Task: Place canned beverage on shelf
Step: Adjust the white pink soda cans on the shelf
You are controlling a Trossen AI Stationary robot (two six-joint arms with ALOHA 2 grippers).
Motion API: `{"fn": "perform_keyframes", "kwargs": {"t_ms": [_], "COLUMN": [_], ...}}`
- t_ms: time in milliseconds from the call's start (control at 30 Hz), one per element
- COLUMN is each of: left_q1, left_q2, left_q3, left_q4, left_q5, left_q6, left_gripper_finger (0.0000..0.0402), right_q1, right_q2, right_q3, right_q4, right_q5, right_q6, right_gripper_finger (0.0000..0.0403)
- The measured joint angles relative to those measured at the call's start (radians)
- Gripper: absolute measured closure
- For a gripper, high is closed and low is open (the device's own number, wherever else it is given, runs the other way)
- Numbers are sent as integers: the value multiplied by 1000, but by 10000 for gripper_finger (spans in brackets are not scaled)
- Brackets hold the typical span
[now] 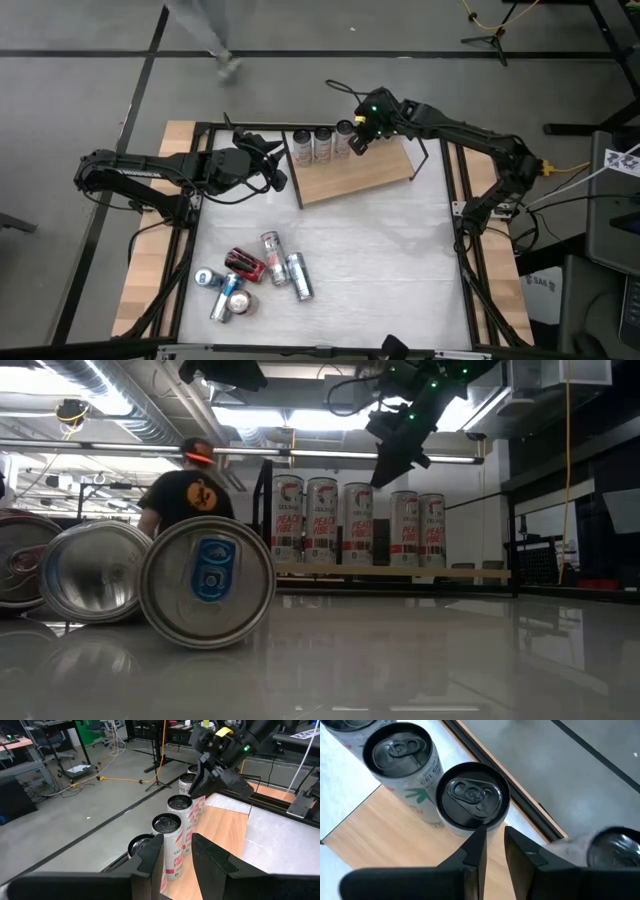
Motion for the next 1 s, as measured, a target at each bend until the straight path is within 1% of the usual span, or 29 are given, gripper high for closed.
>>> {"fn": "perform_keyframes", "kwargs": {"t_ms": [67,200,367,500,700,1000], "left_q1": [0,0,0,0,0,0], "left_q2": [0,0,0,0,0,0], "left_q3": [0,0,0,0,0,0], "left_q4": [0,0,0,0,0,0], "left_q5": [0,2,3,4,4,4], "left_q6": [0,0,0,2,2,2], "left_gripper_finger": [310,310,310,310,310,310], "right_q1": [2,15,29,35,35,34], "right_q2": [10,32,34,34,34,30], "right_q3": [1,-1,-1,-1,-1,-1], "right_q4": [10,11,21,61,61,56], "right_q5": [-1,-36,-36,-44,-63,-63], "right_q6": [0,4,4,4,4,2], "right_gripper_finger": [337,337,337,337,337,337]}}
